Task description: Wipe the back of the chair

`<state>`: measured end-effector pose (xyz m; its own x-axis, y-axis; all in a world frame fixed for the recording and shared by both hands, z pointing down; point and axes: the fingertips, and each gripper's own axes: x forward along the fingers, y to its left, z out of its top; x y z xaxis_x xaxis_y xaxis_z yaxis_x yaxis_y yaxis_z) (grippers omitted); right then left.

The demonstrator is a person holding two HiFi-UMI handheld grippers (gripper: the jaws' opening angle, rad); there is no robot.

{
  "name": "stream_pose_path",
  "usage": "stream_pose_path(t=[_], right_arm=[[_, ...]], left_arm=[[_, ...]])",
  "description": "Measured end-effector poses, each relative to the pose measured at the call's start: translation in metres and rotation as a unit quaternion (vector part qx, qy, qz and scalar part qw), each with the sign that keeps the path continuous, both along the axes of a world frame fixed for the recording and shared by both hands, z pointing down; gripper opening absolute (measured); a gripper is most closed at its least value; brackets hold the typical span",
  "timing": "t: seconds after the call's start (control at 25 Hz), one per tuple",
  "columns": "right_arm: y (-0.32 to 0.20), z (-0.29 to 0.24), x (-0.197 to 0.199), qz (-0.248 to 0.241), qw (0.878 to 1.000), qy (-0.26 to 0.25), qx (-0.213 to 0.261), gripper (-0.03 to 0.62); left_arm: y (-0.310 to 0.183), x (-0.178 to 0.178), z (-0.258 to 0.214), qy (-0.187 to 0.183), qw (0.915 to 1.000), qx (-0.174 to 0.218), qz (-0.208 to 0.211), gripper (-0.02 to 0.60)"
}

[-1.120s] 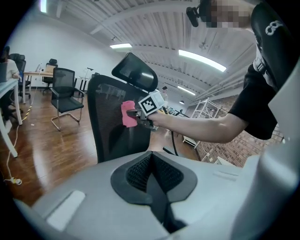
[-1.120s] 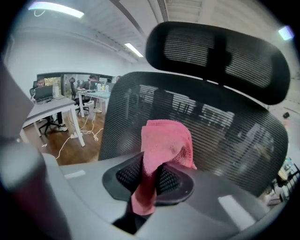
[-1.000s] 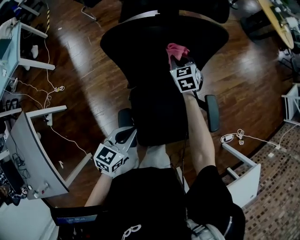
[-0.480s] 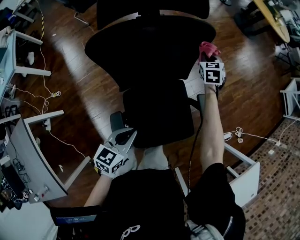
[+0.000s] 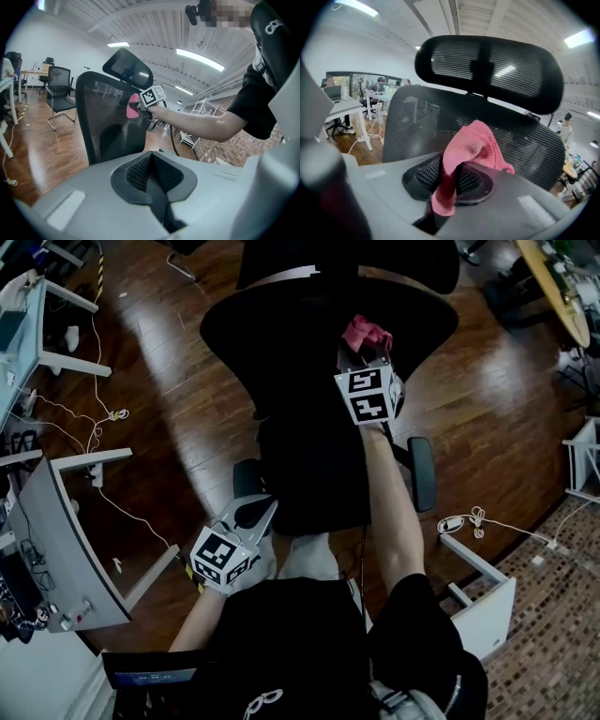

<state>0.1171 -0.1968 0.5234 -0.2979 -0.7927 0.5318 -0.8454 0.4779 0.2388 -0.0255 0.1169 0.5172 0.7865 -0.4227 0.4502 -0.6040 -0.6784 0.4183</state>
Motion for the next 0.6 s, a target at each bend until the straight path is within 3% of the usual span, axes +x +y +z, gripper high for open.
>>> stream_pose_path(t=[0.2, 0.32, 0.48, 0.6], right_arm=[[0.012, -0.012, -0.146, -0.111, 0.994, -0.011, 0.01, 0.049], [0.018, -0.023, -0.214, -0.16, 0.987, -0.015, 0.017, 0.049], [0.021, -0.041, -0.271, -0.199, 0.979, -0.026, 0.03, 0.049], [0.021, -0.053, -0.288, -0.213, 0.976, -0.027, 0.04, 0.049]], left_arm=[[-0.001, -0.039, 0.001, -0.002, 0.9996, -0.001, -0.028, -0.012], [-0.003, -0.063, 0.001, -0.003, 0.999, 0.0, -0.045, -0.012], [-0.003, -0.086, 0.004, -0.003, 0.9978, -0.002, -0.067, -0.012], [-0.003, -0.096, 0.006, -0.006, 0.9973, -0.004, -0.074, -0.012]])
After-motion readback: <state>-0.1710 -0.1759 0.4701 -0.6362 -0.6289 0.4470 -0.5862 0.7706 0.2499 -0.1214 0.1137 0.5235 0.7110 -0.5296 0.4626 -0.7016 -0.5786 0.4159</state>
